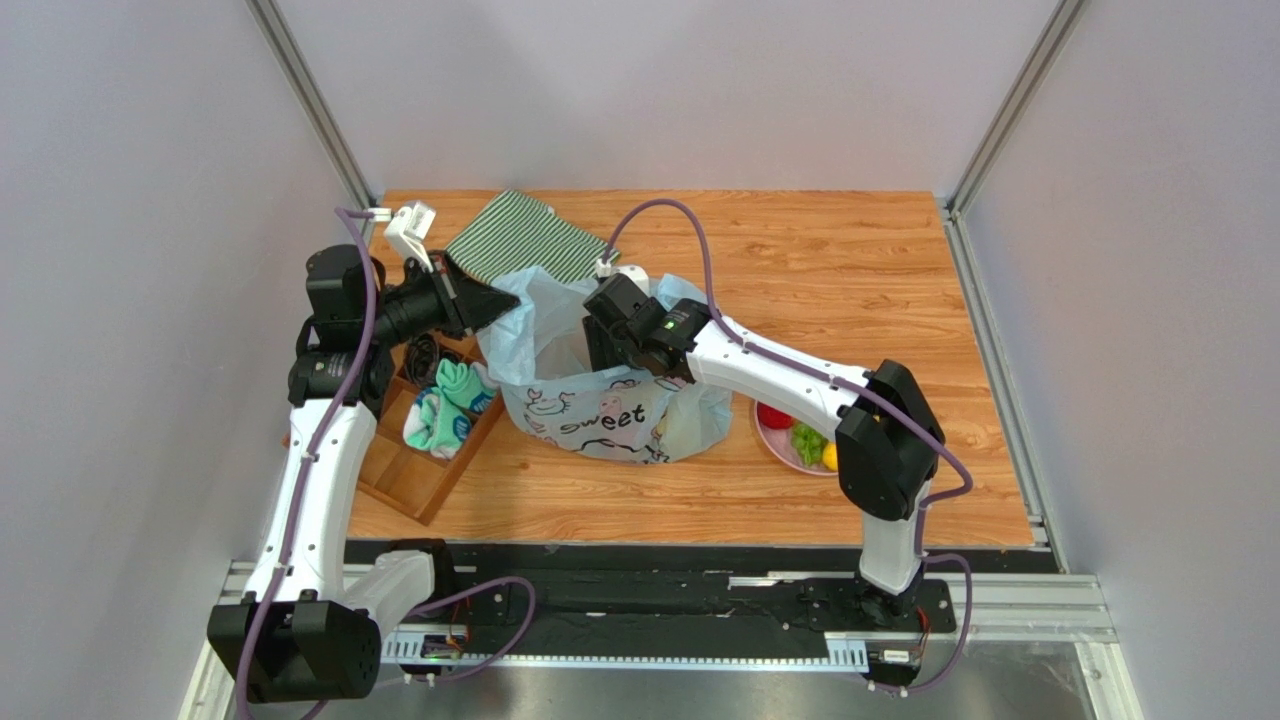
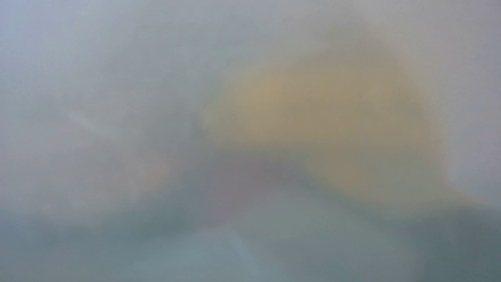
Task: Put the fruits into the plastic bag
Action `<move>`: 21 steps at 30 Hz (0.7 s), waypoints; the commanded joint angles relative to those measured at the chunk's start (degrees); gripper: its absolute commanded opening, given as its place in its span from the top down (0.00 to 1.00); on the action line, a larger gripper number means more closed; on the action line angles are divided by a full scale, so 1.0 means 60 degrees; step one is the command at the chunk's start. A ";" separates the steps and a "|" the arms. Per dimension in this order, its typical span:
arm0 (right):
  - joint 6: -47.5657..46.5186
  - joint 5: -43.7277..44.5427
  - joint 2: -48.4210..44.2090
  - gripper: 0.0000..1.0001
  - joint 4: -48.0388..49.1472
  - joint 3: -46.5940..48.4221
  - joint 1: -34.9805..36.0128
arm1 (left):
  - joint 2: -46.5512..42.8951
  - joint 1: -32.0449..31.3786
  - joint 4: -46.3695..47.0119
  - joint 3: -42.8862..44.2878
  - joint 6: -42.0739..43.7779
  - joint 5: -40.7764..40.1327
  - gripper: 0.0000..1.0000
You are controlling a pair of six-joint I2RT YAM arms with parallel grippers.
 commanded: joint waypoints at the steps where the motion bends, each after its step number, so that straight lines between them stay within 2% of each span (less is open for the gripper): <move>1: -0.0205 0.0035 -0.0396 0.35 0.0405 0.0218 0.0044 | -0.0100 0.0070 0.0330 -0.0037 -0.0046 0.0195 1.00; 5: -0.0279 0.0020 -0.0558 0.33 0.0523 0.0116 0.0044 | -0.0100 0.0085 0.0330 -0.0037 -0.0046 0.0195 1.00; 10: -0.0381 -0.0184 -0.0734 0.37 0.0713 0.0043 0.0059 | -0.0115 0.0070 0.0330 -0.0052 -0.0046 0.0195 1.00; 12: -0.0512 -0.0666 -0.1010 0.40 0.1252 -0.0219 0.0088 | -0.0115 0.0070 0.0331 -0.0052 -0.0046 0.0180 1.00; 15: -0.1243 -0.1254 -0.1624 0.40 0.2233 -0.0528 0.0335 | -0.0100 0.0070 0.0345 -0.0052 -0.0061 0.0180 1.00; 21: -0.2534 -0.0933 -0.2505 0.36 0.2836 -0.0368 0.1287 | -0.0056 0.0070 0.0360 -0.0081 -0.0090 0.0209 1.00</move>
